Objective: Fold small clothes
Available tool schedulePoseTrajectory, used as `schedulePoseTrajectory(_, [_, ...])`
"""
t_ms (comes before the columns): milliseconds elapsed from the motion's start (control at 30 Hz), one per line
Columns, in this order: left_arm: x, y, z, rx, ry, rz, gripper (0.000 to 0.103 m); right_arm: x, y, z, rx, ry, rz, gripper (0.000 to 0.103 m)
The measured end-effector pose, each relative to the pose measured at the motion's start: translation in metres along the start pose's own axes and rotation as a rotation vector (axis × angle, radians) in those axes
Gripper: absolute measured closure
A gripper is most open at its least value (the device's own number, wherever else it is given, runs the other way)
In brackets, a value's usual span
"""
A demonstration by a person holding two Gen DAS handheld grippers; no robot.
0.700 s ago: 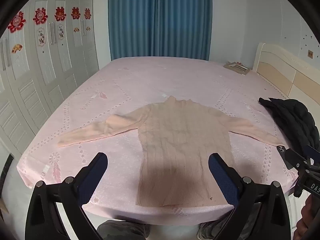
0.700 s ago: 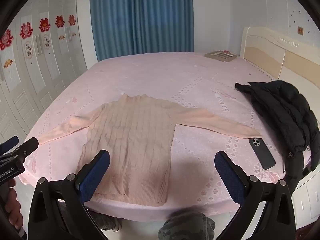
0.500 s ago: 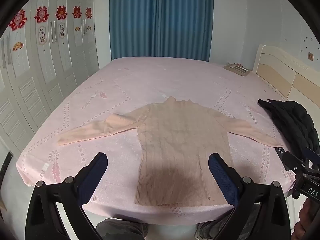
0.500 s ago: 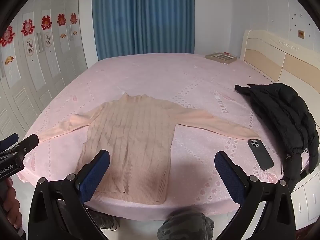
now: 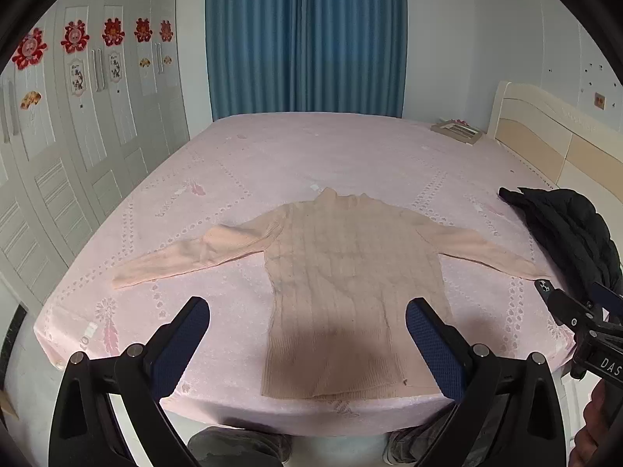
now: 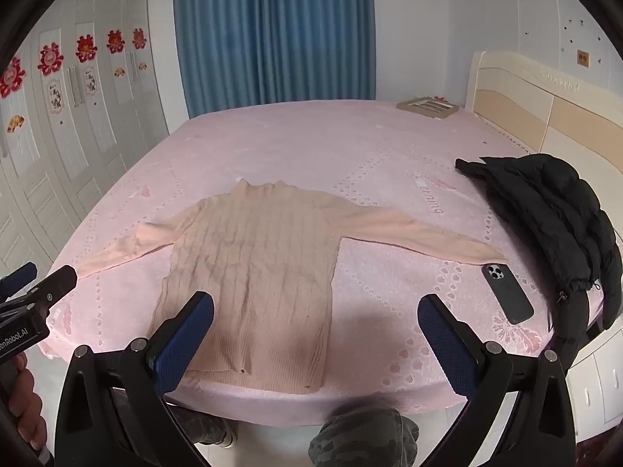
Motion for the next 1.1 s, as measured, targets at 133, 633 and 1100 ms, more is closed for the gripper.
schedulePoseTrajectory(133, [0.0009,0.0005,-0.0009,-0.001,0.005,-0.006,0.001,0.0004,-0.0001,-0.0016,0.0,0.002,0.007,0.001])
schedulePoseTrajectory(633, [-0.0004,0.0016,-0.0018,-0.006,0.006,-0.009,0.001,0.0036,-0.0011,-0.0046,0.002,0.0,0.013,0.001])
schedulePoseTrajectory(1100, [-0.0001,-0.0002,-0.0031,0.004,0.014,-0.009,0.001,0.0033,-0.0036,-0.0072,0.007,-0.003,0.013,0.0])
Point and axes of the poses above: each gripper's, at about its wrist camera, not at the fingertips, and z roughly the way its jaws point, x to its right, y to its underside, the point moved 10 cm from there along z, roughly the way its jaws point, and after that the axes turned 6 degrees about -z, right-handed, at the moved point
